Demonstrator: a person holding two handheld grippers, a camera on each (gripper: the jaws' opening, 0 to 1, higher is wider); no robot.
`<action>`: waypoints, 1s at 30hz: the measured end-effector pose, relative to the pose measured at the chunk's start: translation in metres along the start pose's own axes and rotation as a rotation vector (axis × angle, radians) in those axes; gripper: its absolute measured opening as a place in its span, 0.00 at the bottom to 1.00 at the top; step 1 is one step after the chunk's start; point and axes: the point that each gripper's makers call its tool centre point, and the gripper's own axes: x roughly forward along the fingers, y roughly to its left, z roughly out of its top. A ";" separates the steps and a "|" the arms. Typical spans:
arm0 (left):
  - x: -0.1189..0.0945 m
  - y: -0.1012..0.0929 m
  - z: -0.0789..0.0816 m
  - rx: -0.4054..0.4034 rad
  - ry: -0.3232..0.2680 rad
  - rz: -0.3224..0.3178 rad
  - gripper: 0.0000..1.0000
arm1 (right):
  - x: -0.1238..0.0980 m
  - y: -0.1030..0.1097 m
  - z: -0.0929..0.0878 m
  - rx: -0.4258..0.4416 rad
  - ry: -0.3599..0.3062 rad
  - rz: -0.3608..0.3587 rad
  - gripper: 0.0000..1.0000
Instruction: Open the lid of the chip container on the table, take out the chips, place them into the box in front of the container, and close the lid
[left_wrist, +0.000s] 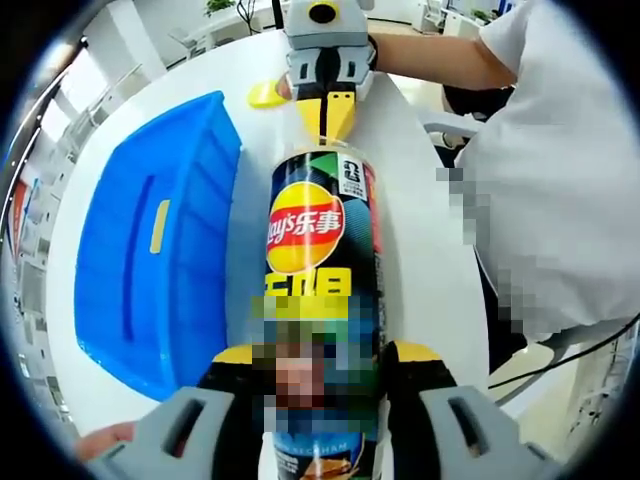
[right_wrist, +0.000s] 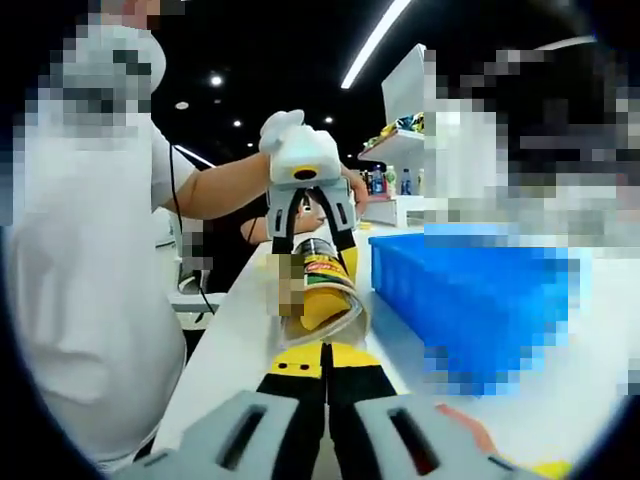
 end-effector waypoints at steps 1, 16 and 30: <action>0.000 0.000 0.000 -0.002 -0.001 -0.002 0.48 | 0.001 0.000 0.000 0.001 0.000 0.002 0.01; 0.002 0.000 -0.001 -0.006 -0.003 0.001 0.49 | 0.014 0.002 0.001 0.007 0.014 0.041 0.01; 0.006 -0.002 -0.001 -0.016 0.014 -0.014 0.50 | 0.028 0.005 0.005 0.031 -0.002 0.071 0.01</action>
